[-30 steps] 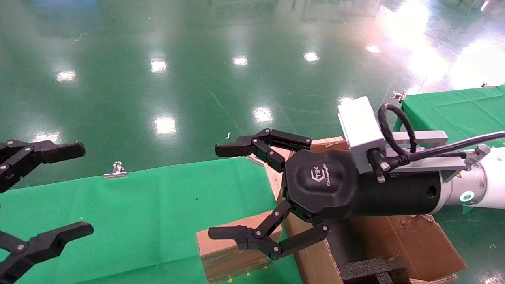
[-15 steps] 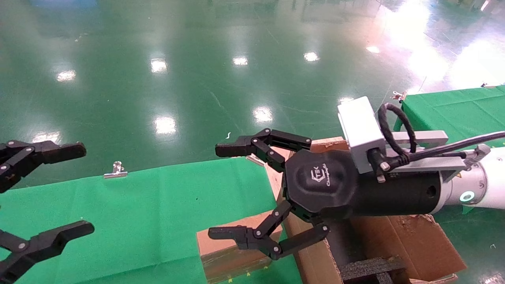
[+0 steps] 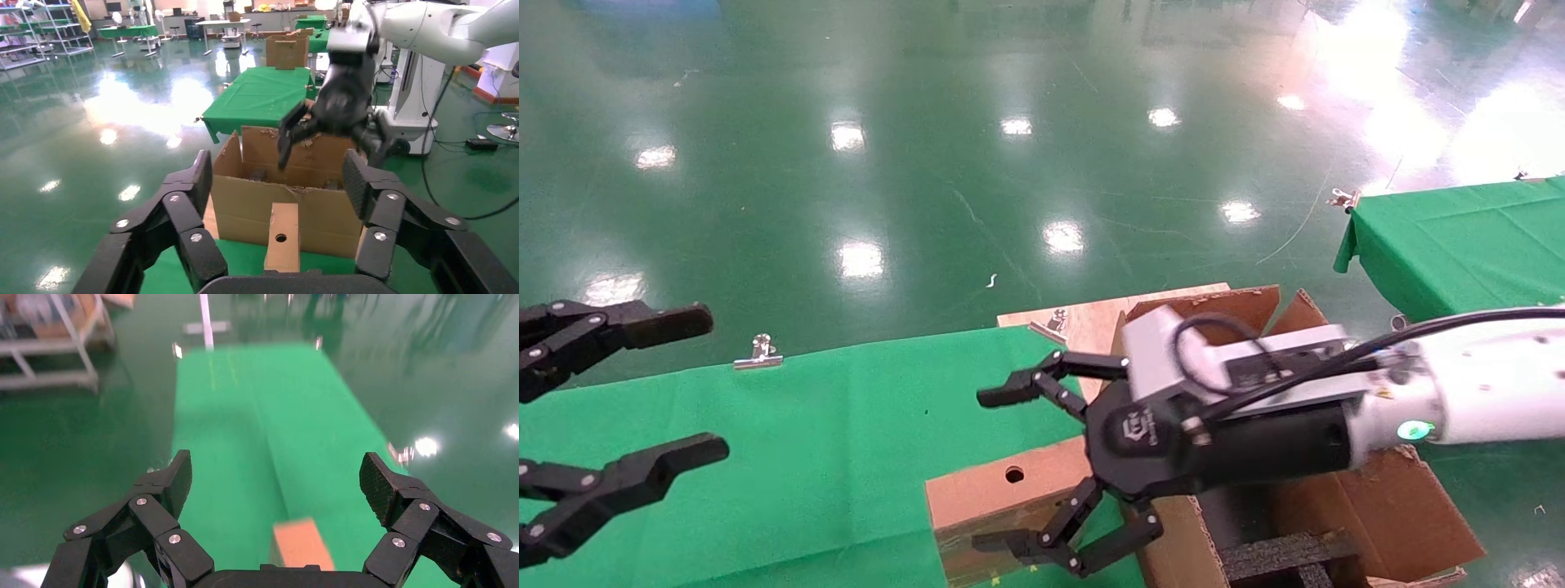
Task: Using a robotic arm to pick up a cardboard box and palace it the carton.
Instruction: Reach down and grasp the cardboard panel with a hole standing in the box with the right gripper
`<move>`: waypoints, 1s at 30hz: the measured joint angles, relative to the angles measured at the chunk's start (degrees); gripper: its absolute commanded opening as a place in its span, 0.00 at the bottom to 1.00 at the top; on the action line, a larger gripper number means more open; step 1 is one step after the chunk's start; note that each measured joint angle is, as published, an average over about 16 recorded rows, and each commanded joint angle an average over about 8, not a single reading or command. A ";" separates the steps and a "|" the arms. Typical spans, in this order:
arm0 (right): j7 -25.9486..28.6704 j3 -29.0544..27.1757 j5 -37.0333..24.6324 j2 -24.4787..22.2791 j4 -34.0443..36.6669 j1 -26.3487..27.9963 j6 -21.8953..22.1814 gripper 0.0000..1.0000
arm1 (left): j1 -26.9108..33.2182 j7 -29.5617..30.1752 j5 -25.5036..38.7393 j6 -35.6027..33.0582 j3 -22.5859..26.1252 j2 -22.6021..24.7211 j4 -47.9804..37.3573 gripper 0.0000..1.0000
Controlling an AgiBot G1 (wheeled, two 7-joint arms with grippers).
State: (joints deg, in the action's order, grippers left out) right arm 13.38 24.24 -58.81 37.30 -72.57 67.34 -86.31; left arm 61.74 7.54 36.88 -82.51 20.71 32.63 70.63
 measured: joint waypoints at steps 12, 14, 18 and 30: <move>0.27 9.85 -18.30 7.77 3.86 11.09 -2.57 1.00 | 0.00 0.00 0.00 0.00 0.00 0.00 0.00 0.00; -0.30 11.54 -20.59 9.17 4.79 12.63 -2.96 1.00 | 0.00 0.00 0.00 0.00 0.00 0.00 0.00 0.00; -1.87 14.70 -24.32 11.65 6.59 15.22 -3.42 1.00 | 0.00 0.00 0.00 0.00 0.00 0.00 0.00 0.00; -7.39 22.33 -31.28 16.21 10.35 20.39 -3.49 1.00 | 0.00 0.00 0.00 0.00 0.00 0.00 0.00 0.00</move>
State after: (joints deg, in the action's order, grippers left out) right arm 5.98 46.57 -90.09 53.51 -62.22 87.73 -89.80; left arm 61.74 7.54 36.88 -82.51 20.71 32.63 70.63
